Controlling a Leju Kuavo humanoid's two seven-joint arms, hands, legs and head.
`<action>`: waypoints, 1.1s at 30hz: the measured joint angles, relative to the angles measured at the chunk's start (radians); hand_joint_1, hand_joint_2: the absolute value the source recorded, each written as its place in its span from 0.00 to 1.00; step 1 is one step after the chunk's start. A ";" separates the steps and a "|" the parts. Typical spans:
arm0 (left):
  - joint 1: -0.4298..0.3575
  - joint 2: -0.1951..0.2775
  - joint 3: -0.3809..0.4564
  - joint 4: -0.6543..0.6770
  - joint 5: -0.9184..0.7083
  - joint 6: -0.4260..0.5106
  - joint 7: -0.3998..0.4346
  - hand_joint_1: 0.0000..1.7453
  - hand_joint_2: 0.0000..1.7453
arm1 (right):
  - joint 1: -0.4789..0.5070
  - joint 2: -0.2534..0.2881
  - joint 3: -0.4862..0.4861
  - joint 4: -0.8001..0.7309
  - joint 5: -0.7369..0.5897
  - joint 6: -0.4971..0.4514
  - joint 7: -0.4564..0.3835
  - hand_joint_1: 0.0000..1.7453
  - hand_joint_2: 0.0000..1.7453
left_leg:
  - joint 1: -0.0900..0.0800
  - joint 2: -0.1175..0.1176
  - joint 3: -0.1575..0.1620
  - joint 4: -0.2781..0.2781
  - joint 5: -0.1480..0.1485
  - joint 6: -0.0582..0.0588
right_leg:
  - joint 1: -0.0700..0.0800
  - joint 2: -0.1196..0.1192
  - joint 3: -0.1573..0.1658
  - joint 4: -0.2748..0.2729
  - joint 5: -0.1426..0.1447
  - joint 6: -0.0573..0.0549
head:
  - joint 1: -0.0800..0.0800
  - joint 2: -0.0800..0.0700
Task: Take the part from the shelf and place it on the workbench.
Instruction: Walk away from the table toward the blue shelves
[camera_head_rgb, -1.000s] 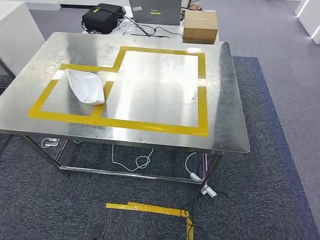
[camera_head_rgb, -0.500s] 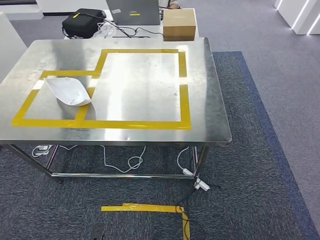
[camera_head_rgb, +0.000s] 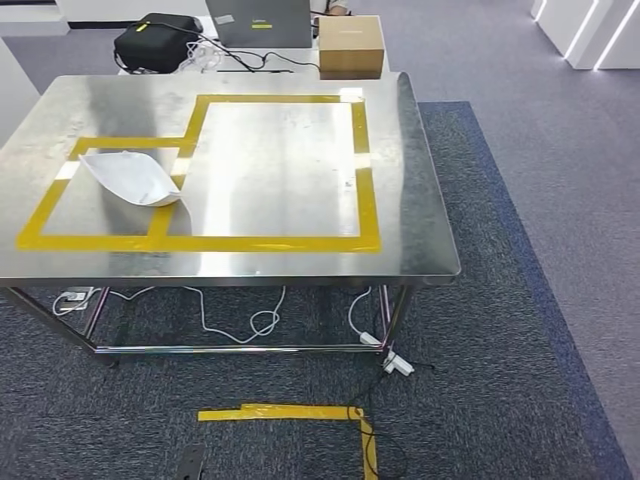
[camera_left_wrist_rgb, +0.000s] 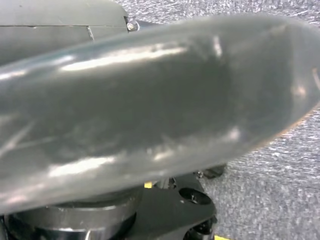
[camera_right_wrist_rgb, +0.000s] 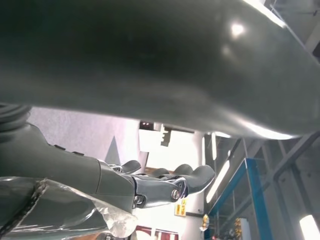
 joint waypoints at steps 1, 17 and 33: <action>-0.001 -0.001 0.000 0.000 -0.001 0.001 0.001 0.00 0.00 | -0.001 0.000 0.000 0.000 0.005 -0.003 0.000 0.00 0.00 | 0.002 0.003 -0.008 -0.004 0.009 0.005 | -0.001 -0.001 -0.016 0.035 -0.033 0.004 | 0.001 0.000; 0.001 -0.001 0.000 0.000 -0.002 -0.004 0.002 0.00 0.00 | -0.004 0.002 0.002 0.005 0.024 -0.046 0.000 0.00 0.00 | 0.005 0.009 -0.134 0.105 -0.011 -0.048 | -0.005 -0.019 0.108 -0.075 -0.021 -0.037 | -0.005 0.000; -0.001 -0.004 0.000 0.000 -0.006 0.009 0.006 0.00 0.00 | -0.012 0.002 -0.043 0.088 -0.066 0.002 0.000 0.00 0.00 | 0.000 0.010 0.025 -0.029 -0.004 0.008 | 0.004 -0.013 -0.092 0.105 -0.061 0.007 | -0.003 0.000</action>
